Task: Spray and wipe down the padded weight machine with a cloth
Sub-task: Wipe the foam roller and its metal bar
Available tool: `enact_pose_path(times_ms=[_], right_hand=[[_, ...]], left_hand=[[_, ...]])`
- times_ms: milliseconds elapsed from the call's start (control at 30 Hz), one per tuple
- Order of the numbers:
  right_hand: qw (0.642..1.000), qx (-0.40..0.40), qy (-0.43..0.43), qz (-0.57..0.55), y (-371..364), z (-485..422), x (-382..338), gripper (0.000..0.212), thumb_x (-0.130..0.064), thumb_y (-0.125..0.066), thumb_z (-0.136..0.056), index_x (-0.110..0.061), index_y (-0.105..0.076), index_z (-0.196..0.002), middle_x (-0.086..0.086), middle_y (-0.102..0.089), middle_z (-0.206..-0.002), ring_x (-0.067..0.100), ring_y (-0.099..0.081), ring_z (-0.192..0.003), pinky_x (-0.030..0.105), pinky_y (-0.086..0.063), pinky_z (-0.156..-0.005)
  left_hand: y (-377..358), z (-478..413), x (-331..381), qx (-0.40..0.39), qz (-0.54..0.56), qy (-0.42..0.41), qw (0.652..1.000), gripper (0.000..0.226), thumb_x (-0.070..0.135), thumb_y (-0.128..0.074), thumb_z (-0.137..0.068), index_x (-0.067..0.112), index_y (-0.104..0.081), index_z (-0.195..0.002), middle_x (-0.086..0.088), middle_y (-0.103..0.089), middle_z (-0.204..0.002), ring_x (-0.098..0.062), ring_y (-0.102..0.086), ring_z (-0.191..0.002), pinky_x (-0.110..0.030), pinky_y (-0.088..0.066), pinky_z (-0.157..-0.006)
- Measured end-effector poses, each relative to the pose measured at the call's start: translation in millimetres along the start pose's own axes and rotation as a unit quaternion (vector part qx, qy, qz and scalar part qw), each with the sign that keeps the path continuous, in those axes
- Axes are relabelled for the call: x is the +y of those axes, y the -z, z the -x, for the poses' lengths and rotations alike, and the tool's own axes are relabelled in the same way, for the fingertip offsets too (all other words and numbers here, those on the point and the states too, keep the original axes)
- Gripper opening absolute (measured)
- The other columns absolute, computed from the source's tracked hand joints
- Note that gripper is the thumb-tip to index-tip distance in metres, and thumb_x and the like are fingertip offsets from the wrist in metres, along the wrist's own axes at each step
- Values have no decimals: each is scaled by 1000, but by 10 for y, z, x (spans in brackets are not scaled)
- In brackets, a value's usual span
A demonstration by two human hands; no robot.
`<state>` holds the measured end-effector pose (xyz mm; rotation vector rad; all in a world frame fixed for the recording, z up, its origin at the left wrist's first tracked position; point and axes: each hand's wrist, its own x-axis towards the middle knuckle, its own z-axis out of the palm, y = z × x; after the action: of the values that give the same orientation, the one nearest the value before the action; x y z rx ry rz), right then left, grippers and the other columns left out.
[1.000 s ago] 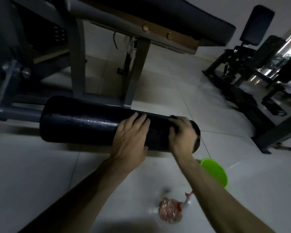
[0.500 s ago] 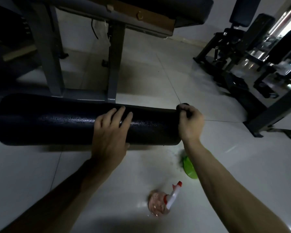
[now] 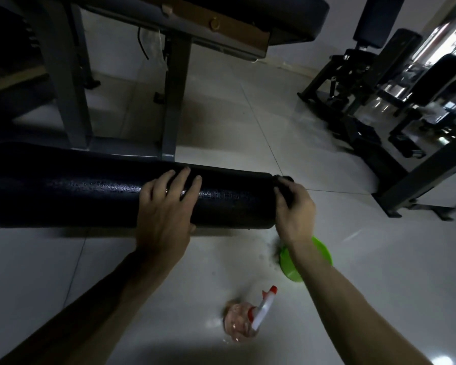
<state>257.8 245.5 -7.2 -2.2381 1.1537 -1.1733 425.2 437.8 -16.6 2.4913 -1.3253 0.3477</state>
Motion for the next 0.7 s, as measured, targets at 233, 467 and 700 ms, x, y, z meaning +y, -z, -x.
enact_pose_path(times_ms=[233, 467, 700], right_hand=[[990, -46, -93, -92, -56, -183, 68, 26, -13, -68, -94, -22, -78, -115, -12, -75, -114, 6, -69, -110, 40, -52, -106], [991, 23, -71, -113, -60, 389, 222, 28, -17, -67, -99, -28, -74, -123, -15, -72, -116, 17, -71, -105, 51, -57, -95], [995, 12, -60, -77, -139, -3, 28, 29, -12, -65, -95, -23, -76, -119, -8, -74, -118, 5, -66, -113, 31, -51, -105]], left_hand=[[62, -42, 10, -16, 12, 15, 1000, 110, 37, -96, -54, 21, -47, -150, -6, -43, -158, -32, -38, -141, -48, -28, -109], [48, -47, 24, -11, 6, 17, 1000, 107, 37, -96, -54, 20, -48, -149, -6, -44, -157, -32, -39, -141, -47, -29, -108], [112, -157, -50, -33, 9, -5, 999, 107, 45, -94, -56, 21, -47, -149, -5, -46, -156, -32, -41, -139, -49, -30, -108]])
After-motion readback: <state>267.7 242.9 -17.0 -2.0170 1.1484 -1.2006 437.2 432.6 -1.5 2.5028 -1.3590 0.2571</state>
